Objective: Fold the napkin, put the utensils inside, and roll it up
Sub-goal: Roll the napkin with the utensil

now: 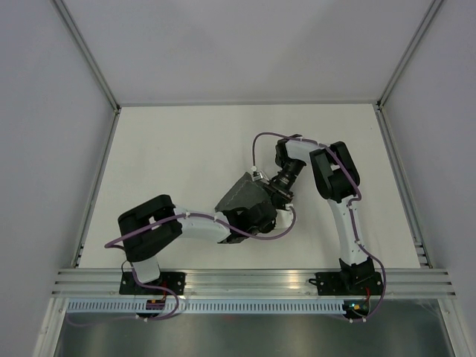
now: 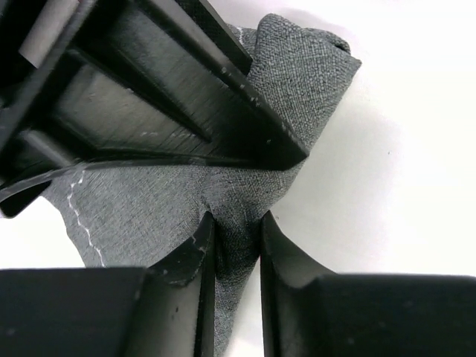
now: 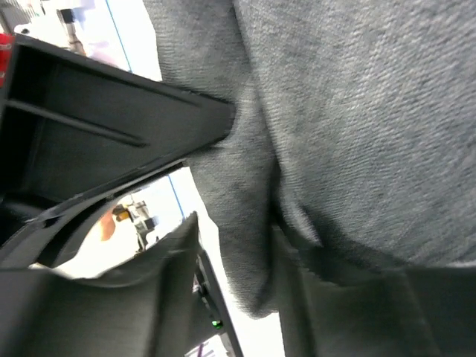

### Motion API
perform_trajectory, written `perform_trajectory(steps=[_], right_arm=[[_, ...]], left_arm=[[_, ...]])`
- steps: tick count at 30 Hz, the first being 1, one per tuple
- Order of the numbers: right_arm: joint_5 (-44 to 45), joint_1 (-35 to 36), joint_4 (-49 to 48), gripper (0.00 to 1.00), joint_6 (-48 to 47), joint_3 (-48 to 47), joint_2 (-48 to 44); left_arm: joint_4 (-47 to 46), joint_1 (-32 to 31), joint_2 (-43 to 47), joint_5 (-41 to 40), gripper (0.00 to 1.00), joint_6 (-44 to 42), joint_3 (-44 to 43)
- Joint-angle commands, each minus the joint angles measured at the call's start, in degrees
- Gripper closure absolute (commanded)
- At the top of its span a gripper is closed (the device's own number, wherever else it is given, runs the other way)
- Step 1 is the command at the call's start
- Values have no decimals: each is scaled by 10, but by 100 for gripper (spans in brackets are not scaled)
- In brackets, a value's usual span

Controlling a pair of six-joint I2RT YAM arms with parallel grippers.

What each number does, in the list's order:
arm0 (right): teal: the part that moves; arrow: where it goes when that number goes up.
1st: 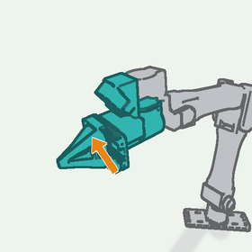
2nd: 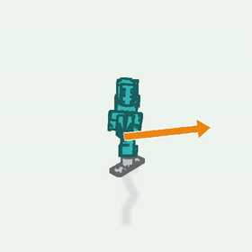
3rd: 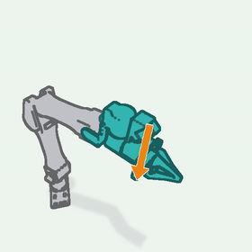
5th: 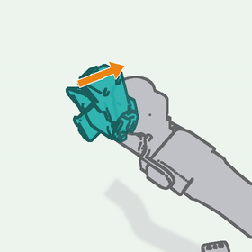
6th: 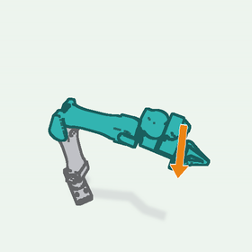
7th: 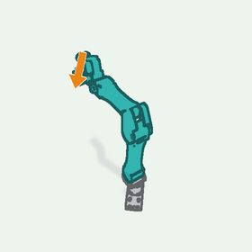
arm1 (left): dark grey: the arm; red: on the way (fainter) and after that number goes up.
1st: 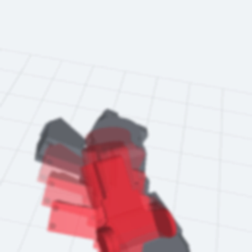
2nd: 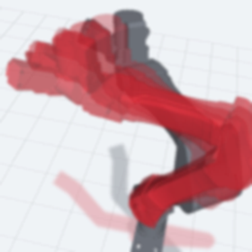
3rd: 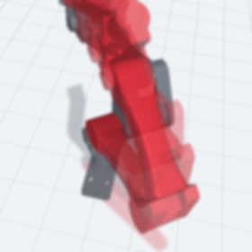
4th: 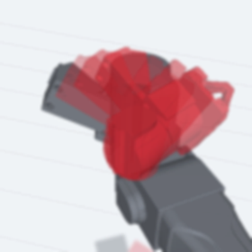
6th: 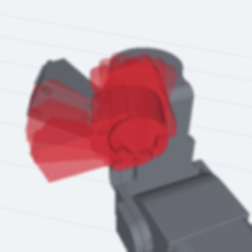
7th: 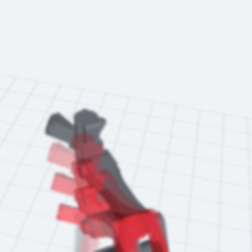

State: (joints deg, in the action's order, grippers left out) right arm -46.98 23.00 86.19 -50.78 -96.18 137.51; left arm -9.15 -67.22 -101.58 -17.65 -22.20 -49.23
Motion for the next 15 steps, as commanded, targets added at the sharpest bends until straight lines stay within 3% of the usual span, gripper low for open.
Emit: perform_trajectory(steps=[1, 10, 15], right_arm=[[49, -3, -67, 49, -55, -3, -8], [-5, -45, -40, 29, -39, -14, -119], [-36, -116, -74, 28, -5, -2, -202]], left_arm=[[34, 17, -34, 74, 90, 28, -5], [37, 37, -30, 147, 97, 35, 3], [47, 51, -34, 208, 98, 44, -9]])
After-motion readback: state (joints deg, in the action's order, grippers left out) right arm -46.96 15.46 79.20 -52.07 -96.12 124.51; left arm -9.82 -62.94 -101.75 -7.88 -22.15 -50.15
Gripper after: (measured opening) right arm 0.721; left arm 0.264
